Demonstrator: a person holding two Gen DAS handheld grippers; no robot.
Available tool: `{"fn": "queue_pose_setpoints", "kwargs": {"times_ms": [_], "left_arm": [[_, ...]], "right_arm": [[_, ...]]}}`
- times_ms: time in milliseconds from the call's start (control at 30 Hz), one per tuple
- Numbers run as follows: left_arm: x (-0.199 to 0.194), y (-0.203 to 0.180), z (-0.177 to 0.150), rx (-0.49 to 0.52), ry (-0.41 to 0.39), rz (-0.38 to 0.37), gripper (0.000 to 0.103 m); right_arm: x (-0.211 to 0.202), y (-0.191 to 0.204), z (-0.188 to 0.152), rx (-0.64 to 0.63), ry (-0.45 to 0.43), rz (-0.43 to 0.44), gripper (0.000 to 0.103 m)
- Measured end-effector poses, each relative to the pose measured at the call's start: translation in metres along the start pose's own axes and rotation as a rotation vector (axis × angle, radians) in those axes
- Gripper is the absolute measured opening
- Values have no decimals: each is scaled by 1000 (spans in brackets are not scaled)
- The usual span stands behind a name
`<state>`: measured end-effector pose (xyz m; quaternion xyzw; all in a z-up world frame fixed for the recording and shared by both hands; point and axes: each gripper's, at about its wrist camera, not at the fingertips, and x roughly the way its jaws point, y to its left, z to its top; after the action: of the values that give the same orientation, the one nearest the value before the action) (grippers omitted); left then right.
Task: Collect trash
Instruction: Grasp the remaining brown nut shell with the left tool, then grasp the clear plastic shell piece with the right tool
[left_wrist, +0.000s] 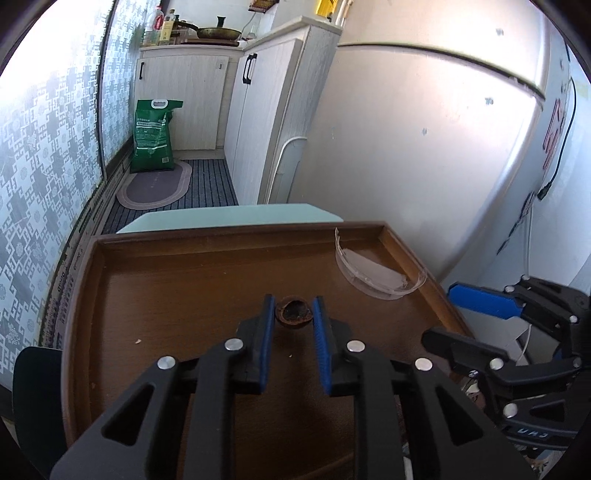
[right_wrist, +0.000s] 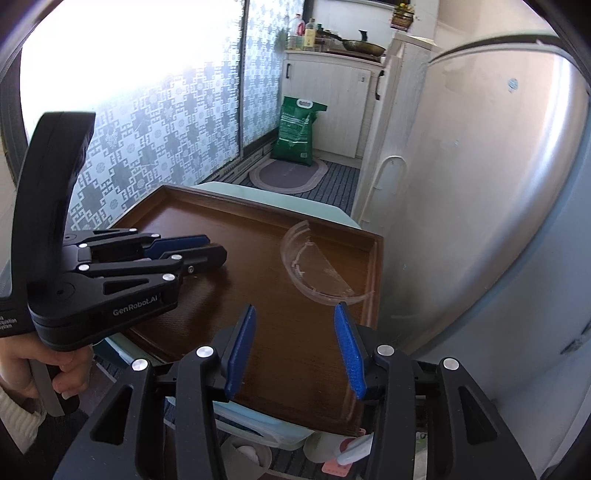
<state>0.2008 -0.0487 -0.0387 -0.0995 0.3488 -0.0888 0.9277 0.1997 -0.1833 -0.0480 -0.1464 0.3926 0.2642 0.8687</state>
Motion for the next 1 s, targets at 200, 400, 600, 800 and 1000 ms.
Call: {"fn": "queue_pose_setpoints", "kwargs": {"times_ms": [200, 400, 600, 800, 1000], "left_arm": [[-26, 18, 5, -83, -59, -48, 22], [-45, 38, 7, -120, -96, -64, 22], [-61, 55, 7, -138, -128, -73, 22], [-73, 71, 5, -152, -136, -56, 22], [-86, 81, 3, -149, -158, -45, 22]], "right_arm": [[12, 14, 18, -45, 5, -7, 45], [35, 11, 36, -55, 34, -38, 44], [58, 18, 47, -92, 83, -79, 31], [70, 20, 48, -91, 121, -112, 24], [77, 21, 47, -78, 150, -143, 14]]}}
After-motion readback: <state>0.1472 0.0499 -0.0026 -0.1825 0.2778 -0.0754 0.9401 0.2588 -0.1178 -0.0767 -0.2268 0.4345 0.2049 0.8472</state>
